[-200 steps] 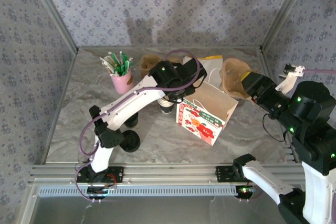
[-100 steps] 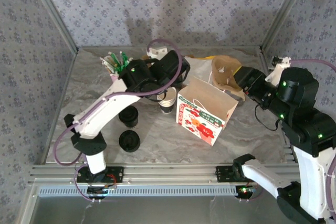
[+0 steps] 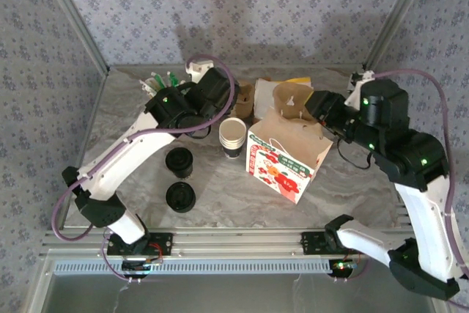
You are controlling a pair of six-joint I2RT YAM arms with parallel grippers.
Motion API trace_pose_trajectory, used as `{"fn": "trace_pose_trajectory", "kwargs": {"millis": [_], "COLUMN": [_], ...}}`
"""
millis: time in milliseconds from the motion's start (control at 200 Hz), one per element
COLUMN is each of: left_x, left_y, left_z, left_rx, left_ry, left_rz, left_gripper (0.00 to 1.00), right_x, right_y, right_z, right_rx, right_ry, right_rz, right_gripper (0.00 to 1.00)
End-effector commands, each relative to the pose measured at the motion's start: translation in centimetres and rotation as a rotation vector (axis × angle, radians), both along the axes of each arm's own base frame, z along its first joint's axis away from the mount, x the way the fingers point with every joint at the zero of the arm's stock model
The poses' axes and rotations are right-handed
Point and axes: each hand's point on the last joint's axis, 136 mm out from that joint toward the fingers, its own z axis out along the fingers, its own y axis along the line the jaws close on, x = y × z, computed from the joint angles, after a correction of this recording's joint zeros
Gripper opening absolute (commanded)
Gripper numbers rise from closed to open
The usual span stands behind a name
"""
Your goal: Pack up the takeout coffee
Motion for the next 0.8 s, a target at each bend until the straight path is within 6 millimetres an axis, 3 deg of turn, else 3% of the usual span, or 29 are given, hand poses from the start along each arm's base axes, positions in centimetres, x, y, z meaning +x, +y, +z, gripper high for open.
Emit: {"fn": "trace_pose_trajectory", "kwargs": {"millis": [0, 140, 375, 795], "left_x": [0.1, 0.4, 0.7, -1.3], "left_y": [0.0, -0.5, -3.9, -9.3], "left_z": [1.0, 0.5, -0.7, -2.7], "left_rx": [-0.049, -0.046, -0.069, -0.149], "left_ry": [-0.028, -0.023, 0.016, 0.111], "left_rz": [-0.042, -0.076, -0.260, -0.557], "left_gripper": [0.59, 0.59, 0.64, 0.66], "right_x": [0.6, 1.1, 0.5, -0.3], "right_y": [-0.3, 0.0, -1.0, -1.2], "right_z": [-2.0, -3.1, -4.1, -6.7], "right_rx": [-0.076, -0.101, -0.159, -0.189], "right_ry": [0.045, 0.063, 0.068, 0.104], "right_rz": [-0.060, -0.096, -0.195, -0.269], "right_gripper": [0.38, 0.37, 0.36, 0.36]}}
